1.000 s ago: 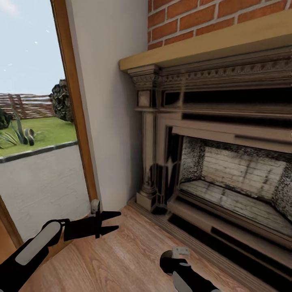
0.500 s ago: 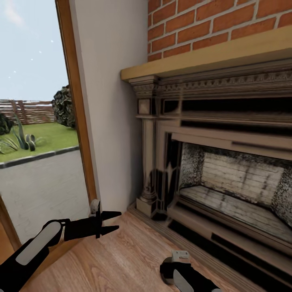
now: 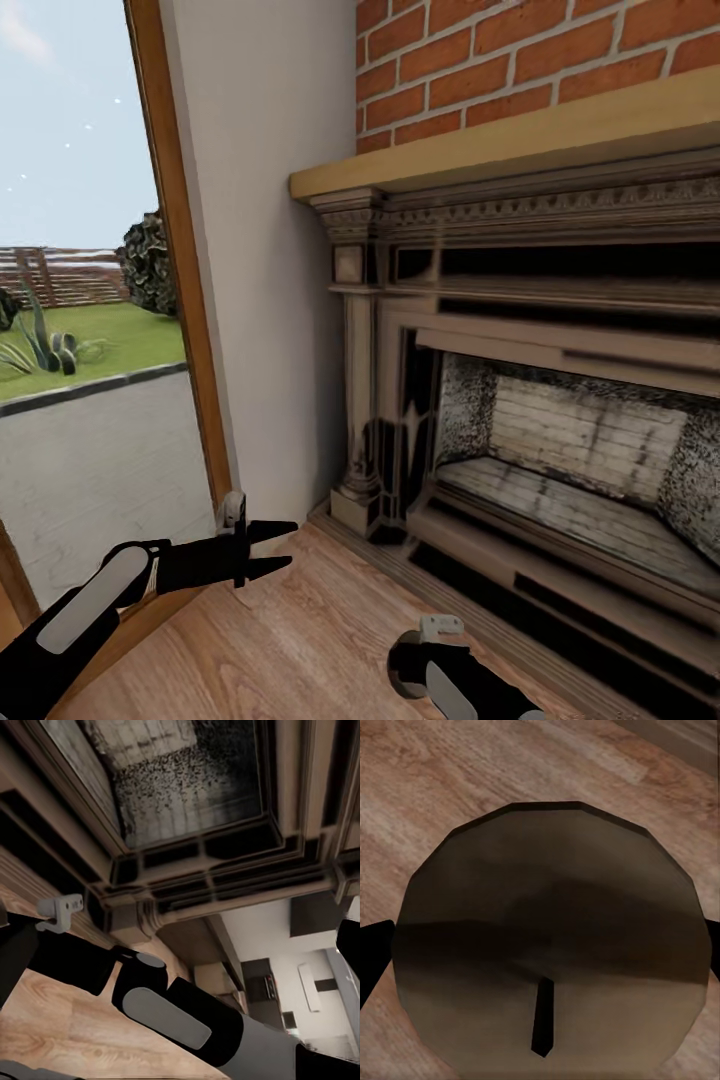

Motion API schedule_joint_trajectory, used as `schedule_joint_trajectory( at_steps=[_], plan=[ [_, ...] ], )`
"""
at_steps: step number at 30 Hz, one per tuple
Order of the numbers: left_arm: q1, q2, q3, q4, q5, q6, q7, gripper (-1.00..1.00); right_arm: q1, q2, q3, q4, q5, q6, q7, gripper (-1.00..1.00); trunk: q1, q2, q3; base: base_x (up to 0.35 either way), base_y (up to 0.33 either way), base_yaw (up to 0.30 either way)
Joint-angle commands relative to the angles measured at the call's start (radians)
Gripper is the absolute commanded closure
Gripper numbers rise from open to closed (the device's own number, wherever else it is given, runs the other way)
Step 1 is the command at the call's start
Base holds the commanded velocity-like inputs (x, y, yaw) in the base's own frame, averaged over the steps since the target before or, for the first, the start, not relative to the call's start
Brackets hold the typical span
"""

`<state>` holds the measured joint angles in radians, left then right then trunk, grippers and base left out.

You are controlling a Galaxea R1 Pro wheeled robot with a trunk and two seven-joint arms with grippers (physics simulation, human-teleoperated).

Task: Place each of the two pumpkins and all three candles from the living room inside a cabinet in the living room (use any cabinet), then make sure every cabinet is closed, and position the cauldron so it is next to a table in the living room.

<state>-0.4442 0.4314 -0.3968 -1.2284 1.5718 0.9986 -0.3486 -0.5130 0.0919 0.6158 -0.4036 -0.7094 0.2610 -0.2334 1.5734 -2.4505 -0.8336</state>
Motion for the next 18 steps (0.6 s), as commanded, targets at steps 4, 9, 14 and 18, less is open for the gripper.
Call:
schedule_joint_trajectory(
  at_steps=[4,9,14,18],
  plan=[
    [-0.001,0.002,-0.001,0.001,-0.006,0.000,-0.009,-1.00,-0.001,-0.001,0.007,-0.001,-0.007,0.002,0.018,1.00,0.000,-0.001,-0.001,-0.015,0.000,-0.263],
    [-0.001,0.003,-0.001,0.001,-0.006,0.000,-0.009,-1.00,-0.001,-0.001,0.007,-0.001,-0.007,0.001,0.024,1.00,0.000,-0.001,0.001,-0.247,0.000,-0.279],
    [-0.001,0.004,-0.001,0.012,-0.006,-0.001,-0.009,-1.00,-0.001,-0.001,0.007,-0.001,-0.007,0.001,0.025,1.00,0.000,-0.001,0.002,-0.327,0.000,-0.281],
    [-0.001,0.004,0.001,0.028,-0.004,-0.001,-0.009,-1.00,-0.001,-0.001,0.007,0.000,-0.007,0.000,0.025,1.00,0.000,-0.001,0.004,-0.335,0.000,-0.281]
  ],
)
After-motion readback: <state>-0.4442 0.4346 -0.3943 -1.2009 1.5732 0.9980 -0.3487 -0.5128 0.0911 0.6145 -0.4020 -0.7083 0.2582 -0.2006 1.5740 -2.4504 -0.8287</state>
